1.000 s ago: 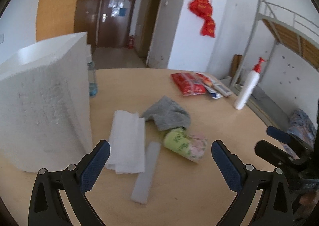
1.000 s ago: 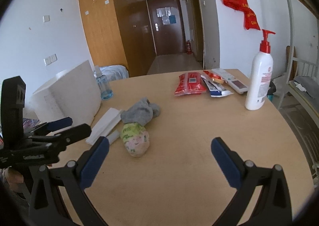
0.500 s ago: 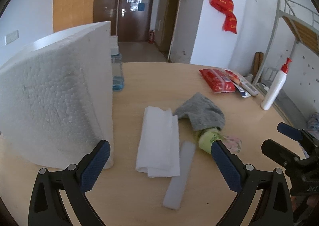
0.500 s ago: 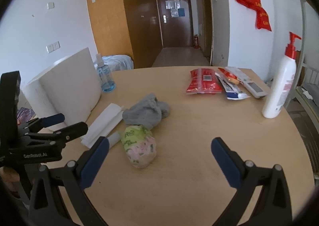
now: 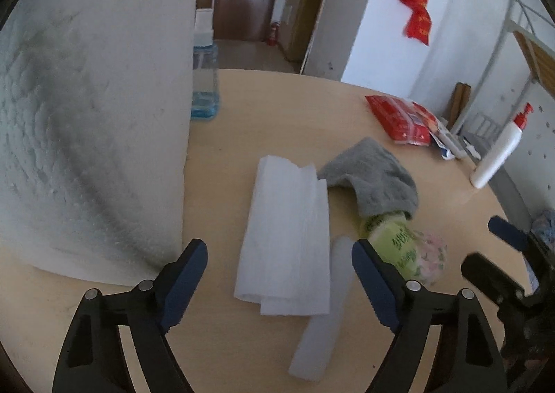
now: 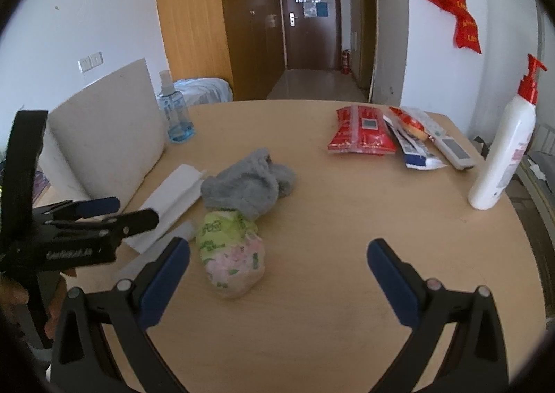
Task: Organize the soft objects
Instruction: 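Approach the grey sock and green packet with both open tools, then close the left tool on the white paper towel while the right tool closes on the green packet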
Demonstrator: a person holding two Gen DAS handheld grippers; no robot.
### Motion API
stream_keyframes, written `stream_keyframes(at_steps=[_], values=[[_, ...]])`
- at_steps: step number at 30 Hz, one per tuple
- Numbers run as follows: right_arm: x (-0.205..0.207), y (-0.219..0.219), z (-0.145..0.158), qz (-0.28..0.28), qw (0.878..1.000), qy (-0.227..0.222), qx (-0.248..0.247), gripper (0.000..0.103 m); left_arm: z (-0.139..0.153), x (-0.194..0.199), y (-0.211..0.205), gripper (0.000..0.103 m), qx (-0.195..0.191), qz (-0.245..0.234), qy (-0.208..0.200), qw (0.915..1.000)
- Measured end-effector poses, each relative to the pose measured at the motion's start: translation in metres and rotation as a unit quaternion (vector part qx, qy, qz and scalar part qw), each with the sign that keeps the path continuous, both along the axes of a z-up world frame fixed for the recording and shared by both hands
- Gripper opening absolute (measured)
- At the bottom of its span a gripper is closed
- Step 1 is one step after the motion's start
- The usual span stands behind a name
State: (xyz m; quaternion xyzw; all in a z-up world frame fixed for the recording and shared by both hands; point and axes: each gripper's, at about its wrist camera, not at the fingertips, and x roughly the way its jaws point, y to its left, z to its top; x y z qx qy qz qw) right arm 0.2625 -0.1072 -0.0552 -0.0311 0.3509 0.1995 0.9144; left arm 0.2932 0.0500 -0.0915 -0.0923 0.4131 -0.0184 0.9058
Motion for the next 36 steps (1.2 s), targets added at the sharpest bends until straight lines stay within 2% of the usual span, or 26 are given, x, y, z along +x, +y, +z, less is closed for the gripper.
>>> stream_keyframes(at_steps=[2, 5, 15, 17, 26, 29, 32, 33, 36], values=[[0.001, 0.002, -0.001, 0.005, 1.0, 0.002, 0.0, 0.103, -0.001, 0.003, 0.001, 0.084, -0.002, 0.002, 0.002, 1.0], [0.003, 0.01, -0.004, 0.021, 1.0, 0.008, -0.006, 0.103, -0.003, 0.006, -0.001, 0.076, 0.005, 0.003, 0.007, 1.0], [0.008, 0.029, -0.013, 0.058, 0.998, 0.027, -0.027, 0.103, -0.009, 0.006, 0.003, 0.059, 0.0, -0.007, 0.016, 0.9999], [0.008, 0.03, -0.014, 0.062, 0.997, 0.029, -0.03, 0.103, -0.01, 0.006, 0.004, 0.053, -0.005, -0.014, 0.021, 0.9997], [0.008, 0.038, -0.018, 0.083, 0.995, 0.035, -0.038, 0.101, -0.011, 0.0, 0.01, 0.052, 0.002, -0.01, 0.021, 0.9997], [0.009, 0.041, -0.019, 0.086, 0.995, 0.037, -0.044, 0.101, -0.011, -0.001, 0.011, 0.037, 0.003, -0.01, 0.02, 0.9997], [0.011, 0.045, -0.02, 0.082, 0.995, 0.035, -0.055, 0.101, -0.011, -0.001, 0.01, 0.035, 0.004, -0.009, 0.022, 0.9997], [0.012, 0.045, -0.021, 0.081, 0.994, 0.035, -0.058, 0.101, -0.011, 0.002, 0.007, 0.031, 0.005, -0.011, 0.023, 0.9997], [0.014, 0.046, -0.024, 0.083, 0.994, 0.041, -0.062, 0.093, -0.011, 0.0, 0.006, 0.023, 0.011, -0.015, 0.023, 0.9995]])
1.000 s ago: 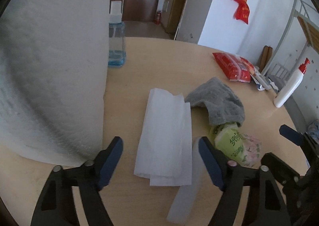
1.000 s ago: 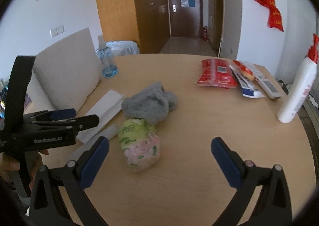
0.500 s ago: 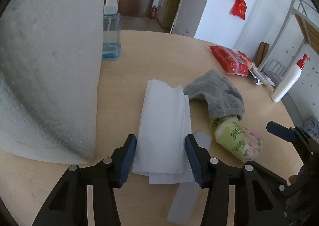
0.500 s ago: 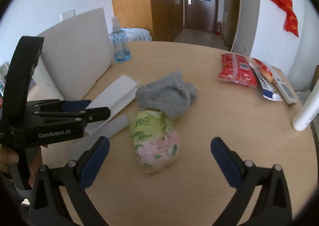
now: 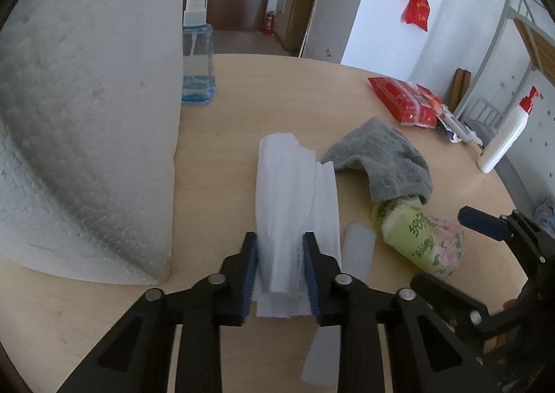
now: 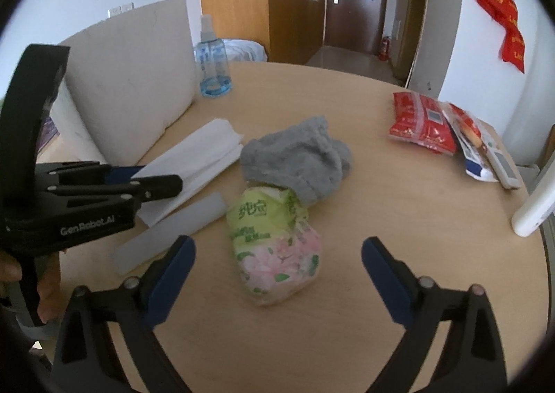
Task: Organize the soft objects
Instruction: 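Close the left tool on the white paper towel while the right tool closes on the green packet, then lift the paper towel and green packet off the desk with both tools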
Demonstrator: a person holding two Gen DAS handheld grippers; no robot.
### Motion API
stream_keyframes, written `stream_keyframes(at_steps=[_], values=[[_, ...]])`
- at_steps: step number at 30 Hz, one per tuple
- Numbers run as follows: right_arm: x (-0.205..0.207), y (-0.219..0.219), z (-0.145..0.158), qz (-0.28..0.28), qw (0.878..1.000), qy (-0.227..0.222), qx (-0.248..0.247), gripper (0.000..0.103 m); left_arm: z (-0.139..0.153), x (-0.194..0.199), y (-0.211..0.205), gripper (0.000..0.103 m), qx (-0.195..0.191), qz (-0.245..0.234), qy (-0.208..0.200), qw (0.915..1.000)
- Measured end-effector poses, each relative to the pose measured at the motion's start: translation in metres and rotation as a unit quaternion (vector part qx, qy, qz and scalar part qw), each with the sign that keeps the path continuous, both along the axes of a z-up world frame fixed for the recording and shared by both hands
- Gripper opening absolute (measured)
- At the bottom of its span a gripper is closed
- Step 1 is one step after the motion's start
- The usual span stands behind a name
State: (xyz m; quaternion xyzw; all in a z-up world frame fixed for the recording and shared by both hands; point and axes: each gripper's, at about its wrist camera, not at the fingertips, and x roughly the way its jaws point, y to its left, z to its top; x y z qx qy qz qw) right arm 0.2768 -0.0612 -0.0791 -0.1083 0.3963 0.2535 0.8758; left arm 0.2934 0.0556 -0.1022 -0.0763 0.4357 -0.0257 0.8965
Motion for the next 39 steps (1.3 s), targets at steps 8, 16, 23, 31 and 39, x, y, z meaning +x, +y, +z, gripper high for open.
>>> stream_keyframes(at_steps=[8, 16, 23, 31, 39], values=[[0.004, 0.004, -0.007, 0.004, 1.0, 0.012, -0.011, 0.07, 0.0, -0.001, -0.006, 0.007, 0.006, -0.013, -0.002, 0.9999], [0.005, 0.005, -0.01, 0.005, 1.0, 0.025, -0.011, 0.052, 0.003, -0.004, -0.003, 0.007, -0.001, -0.014, -0.014, 0.9998], [0.006, -0.002, -0.008, -0.004, 0.999, 0.031, 0.009, 0.034, 0.009, -0.007, -0.006, 0.007, -0.004, -0.023, -0.027, 0.9994], [-0.005, -0.009, 0.005, -0.012, 0.999, 0.021, 0.027, 0.034, 0.02, -0.016, -0.002, 0.007, -0.015, -0.021, -0.052, 0.9983], [-0.02, -0.018, 0.025, -0.022, 0.999, 0.001, 0.049, 0.034, 0.042, -0.03, -0.007, 0.007, -0.012, -0.026, -0.084, 0.9961]])
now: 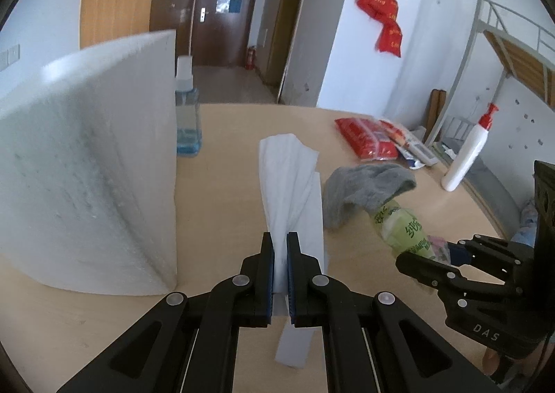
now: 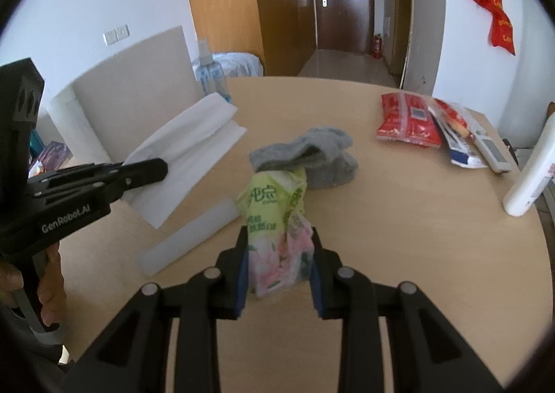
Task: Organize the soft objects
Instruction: 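Lift the paper towel and green packet off the desk with both tools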
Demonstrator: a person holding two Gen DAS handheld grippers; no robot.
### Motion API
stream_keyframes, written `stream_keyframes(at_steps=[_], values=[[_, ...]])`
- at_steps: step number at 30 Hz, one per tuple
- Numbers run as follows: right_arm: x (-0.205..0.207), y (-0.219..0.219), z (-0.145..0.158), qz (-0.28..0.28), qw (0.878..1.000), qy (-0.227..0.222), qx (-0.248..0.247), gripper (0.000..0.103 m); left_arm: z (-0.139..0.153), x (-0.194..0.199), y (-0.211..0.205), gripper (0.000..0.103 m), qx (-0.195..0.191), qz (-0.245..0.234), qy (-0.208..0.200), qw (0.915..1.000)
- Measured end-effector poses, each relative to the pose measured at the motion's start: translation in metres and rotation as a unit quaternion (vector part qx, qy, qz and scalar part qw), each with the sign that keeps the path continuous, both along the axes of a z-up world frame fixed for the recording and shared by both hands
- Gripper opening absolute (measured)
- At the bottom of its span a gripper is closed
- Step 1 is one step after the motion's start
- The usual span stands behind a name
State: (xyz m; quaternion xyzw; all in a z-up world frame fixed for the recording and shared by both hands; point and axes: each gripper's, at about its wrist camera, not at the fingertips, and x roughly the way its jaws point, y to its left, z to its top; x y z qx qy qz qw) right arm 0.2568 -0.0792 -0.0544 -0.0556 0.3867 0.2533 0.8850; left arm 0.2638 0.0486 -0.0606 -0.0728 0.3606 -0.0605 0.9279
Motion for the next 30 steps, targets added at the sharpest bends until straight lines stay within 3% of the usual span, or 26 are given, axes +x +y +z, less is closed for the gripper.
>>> stream_keyframes(at_steps=[14, 18, 20, 23, 30], values=[[-0.028, -0.021, 0.048, -0.031, 0.997, -0.063, 0.035, 0.034, 0.034, -0.028, -0.006, 0.007, -0.001, -0.002, -0.046, 0.9989], [-0.023, -0.018, 0.043, -0.035, 0.998, -0.054, 0.013, 0.034, 0.038, -0.034, -0.011, 0.007, 0.007, -0.004, -0.057, 0.9983], [-0.02, -0.026, 0.042, -0.044, 0.997, -0.042, 0.042, 0.034, 0.038, -0.036, -0.012, 0.007, 0.007, -0.005, -0.056, 0.9984], [-0.023, -0.034, 0.046, -0.063, 0.996, -0.059, 0.031, 0.034, 0.041, -0.042, -0.011, 0.007, 0.01, -0.004, -0.064, 0.9979], [-0.038, -0.032, 0.061, -0.044, 0.995, -0.079, 0.039, 0.034, 0.047, -0.05, -0.012, 0.007, 0.011, -0.007, -0.071, 0.9974]])
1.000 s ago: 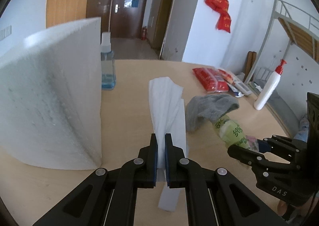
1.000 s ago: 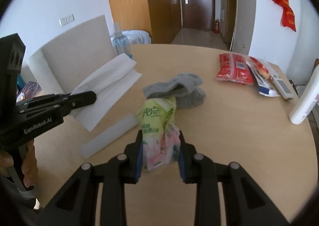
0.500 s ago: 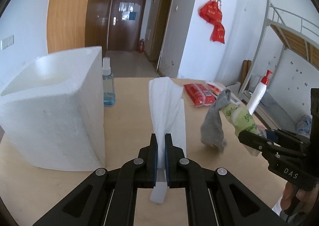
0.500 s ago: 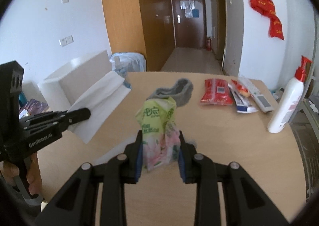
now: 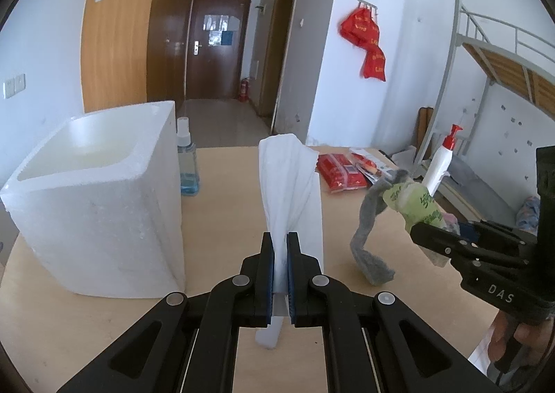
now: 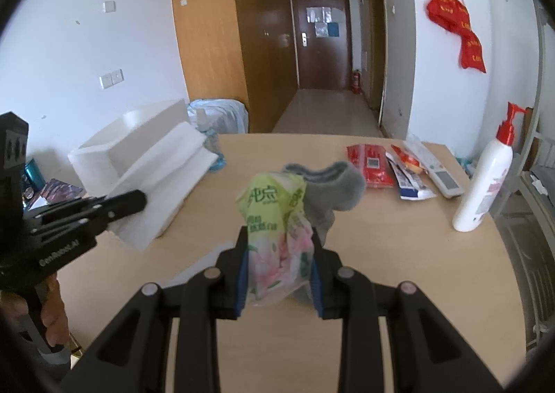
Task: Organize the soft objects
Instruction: 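Lift the paper towel and green packet off the desk with both tools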
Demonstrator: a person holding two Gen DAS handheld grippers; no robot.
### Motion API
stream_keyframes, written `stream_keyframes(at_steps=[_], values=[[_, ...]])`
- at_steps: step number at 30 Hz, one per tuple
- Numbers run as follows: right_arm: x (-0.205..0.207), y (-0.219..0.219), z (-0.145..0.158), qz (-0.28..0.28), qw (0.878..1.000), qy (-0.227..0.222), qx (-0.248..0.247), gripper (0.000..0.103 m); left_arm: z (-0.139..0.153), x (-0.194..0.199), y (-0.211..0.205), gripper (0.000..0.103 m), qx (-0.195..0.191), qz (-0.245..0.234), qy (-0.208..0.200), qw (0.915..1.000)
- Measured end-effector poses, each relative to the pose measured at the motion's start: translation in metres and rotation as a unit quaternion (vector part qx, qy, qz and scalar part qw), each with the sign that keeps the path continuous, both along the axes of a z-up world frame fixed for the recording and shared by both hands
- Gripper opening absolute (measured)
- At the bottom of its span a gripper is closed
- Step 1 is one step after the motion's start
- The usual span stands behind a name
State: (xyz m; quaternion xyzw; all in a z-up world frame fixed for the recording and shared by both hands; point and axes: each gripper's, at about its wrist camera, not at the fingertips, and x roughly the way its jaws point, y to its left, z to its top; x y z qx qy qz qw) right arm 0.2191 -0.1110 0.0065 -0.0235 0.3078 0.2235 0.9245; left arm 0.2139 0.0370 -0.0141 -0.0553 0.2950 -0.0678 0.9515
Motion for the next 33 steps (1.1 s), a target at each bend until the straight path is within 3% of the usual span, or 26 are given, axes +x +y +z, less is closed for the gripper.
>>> stream_keyframes(at_steps=[5, 7, 10, 19, 33], values=[[-0.011, -0.016, 0.02, -0.011, 0.998, -0.034, 0.048, 0.033, 0.009, -0.008, 0.002, 0.007, -0.005, -0.001, -0.019, 0.9998], [0.004, -0.007, 0.004, -0.031, 0.999, 0.005, -0.025, 0.034, 0.011, -0.011, 0.002, 0.007, -0.002, 0.002, -0.021, 0.9998], [0.017, -0.006, -0.015, -0.029, 0.998, 0.048, -0.022, 0.034, 0.01, -0.014, 0.0, 0.007, 0.0, -0.002, -0.018, 0.9998], [-0.002, -0.011, 0.008, -0.025, 1.0, 0.0, 0.001, 0.034, 0.013, -0.017, 0.004, 0.007, 0.0, 0.001, -0.022, 0.9998], [-0.018, -0.006, 0.019, -0.014, 1.0, -0.02, 0.01, 0.034, 0.026, -0.038, 0.013, 0.007, 0.006, 0.012, -0.044, 0.9989]])
